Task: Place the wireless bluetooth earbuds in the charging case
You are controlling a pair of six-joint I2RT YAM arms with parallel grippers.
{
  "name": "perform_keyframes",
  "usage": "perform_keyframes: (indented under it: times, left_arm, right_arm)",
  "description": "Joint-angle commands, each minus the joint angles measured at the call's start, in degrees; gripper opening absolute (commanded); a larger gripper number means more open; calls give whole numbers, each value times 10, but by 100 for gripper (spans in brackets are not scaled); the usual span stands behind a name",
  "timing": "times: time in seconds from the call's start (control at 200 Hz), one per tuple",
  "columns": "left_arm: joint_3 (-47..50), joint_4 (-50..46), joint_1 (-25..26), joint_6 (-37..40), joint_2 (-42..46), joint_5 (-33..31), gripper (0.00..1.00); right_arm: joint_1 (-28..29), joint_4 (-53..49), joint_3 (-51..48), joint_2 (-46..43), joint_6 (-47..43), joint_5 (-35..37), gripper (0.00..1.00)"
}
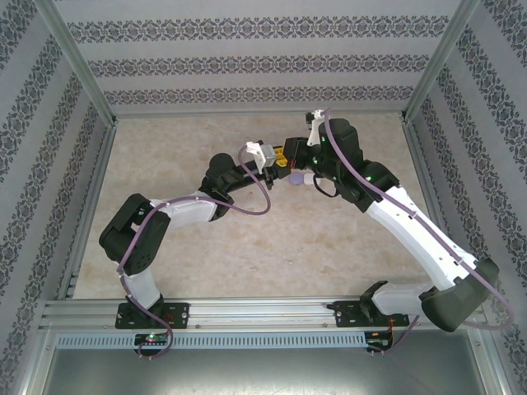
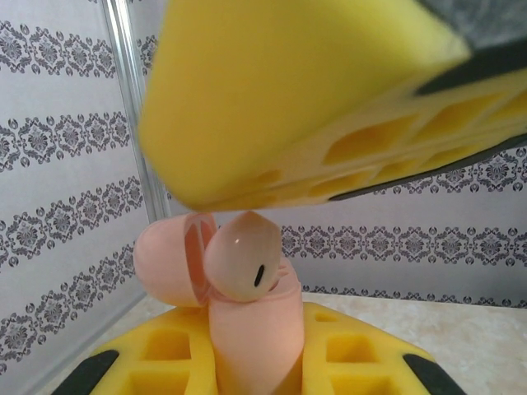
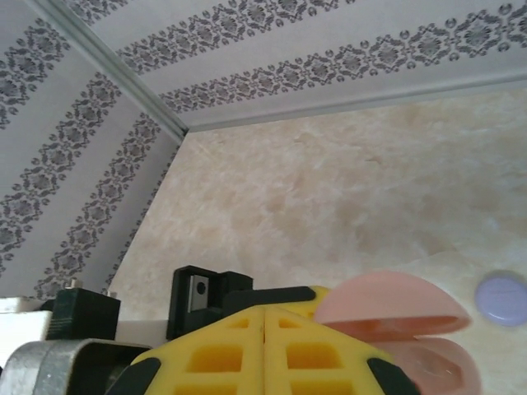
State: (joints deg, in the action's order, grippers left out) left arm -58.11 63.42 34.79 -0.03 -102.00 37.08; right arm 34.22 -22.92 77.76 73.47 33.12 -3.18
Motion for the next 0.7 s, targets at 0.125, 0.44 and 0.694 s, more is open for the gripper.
perform_keyframes:
  times: [0.125,0.44,0.694]
  left_arm:
    - [-16,4,1,7,-8,15,0]
    - [-17,4,1,9,-5,15,0]
    - [-15,3,1,14,0,13,0]
  right_arm:
    - [-4,34,23,8,20,-34,5]
    - [-14,33,6,12,34,-41,3]
    - [-29,22,-12,-1,36,-42,2]
